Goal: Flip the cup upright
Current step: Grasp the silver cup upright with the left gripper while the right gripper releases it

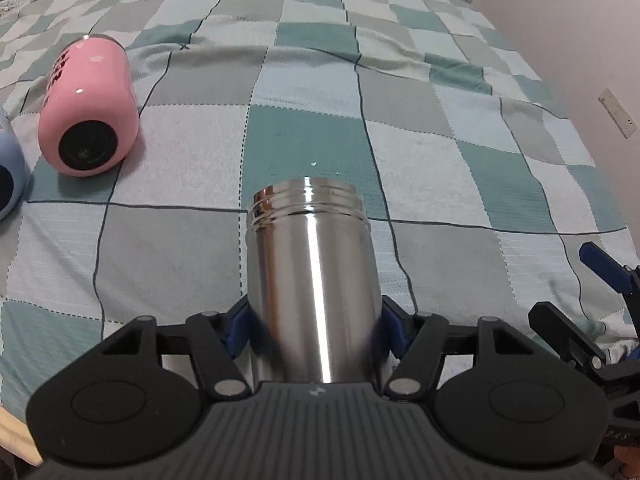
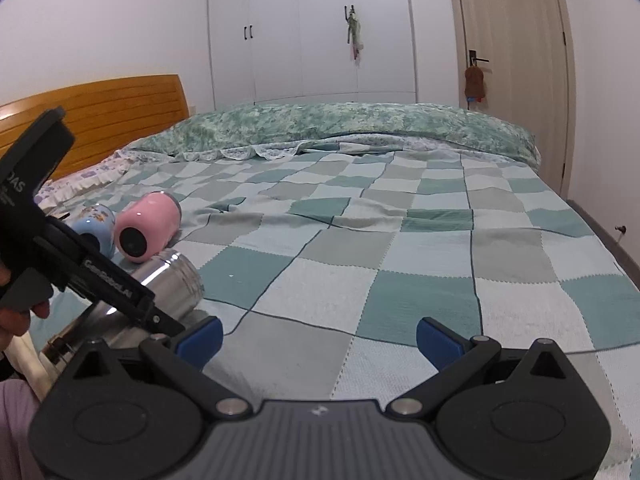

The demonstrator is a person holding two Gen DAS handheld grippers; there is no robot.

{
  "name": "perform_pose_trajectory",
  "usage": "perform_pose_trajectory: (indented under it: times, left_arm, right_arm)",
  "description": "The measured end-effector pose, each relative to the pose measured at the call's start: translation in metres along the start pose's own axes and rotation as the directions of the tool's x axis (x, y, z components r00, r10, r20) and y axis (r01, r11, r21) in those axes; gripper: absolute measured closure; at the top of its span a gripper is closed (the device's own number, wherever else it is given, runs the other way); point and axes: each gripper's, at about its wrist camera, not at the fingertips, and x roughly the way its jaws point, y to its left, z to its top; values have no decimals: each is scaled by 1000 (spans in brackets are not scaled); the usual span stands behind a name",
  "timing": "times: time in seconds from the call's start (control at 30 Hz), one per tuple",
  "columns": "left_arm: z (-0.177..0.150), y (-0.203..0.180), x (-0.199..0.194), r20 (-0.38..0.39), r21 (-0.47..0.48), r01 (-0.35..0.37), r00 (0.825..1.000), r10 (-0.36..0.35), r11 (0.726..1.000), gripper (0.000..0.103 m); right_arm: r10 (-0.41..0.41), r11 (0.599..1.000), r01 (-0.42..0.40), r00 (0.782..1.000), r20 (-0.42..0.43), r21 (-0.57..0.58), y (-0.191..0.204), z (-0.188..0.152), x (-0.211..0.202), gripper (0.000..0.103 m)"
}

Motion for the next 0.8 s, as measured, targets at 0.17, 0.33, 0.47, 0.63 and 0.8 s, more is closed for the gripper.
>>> perform_pose_trajectory:
  times: [0.17,0.33,0.47,0.63,0.8]
  left_arm:
    - [-11,-2,-24,91,60,25,995,-31,998,38]
    - [-23,-7,-53,200,136,46,977,-73,990,39]
    - [-31,-15,-70,285,196,46,953,-102,980,39]
    - [-23,-37,-90,422,281,30,894,-152,959,39]
    - [3,-71,-84,519,311,17,834,-185,950,39]
  right_arm:
    - [-20,999,20,1000,15,29,-6,-4,-9,0]
    - [-44,996,41,998,37,77,-12,-9,-17,0]
    - [-59,993,53,997,53,109,-16,-15,-22,0]
    - [-80,989,68,993,90,128,-19,-17,-28,0]
    - [-131,985,113,981,140,130,-24,-15,-37,0]
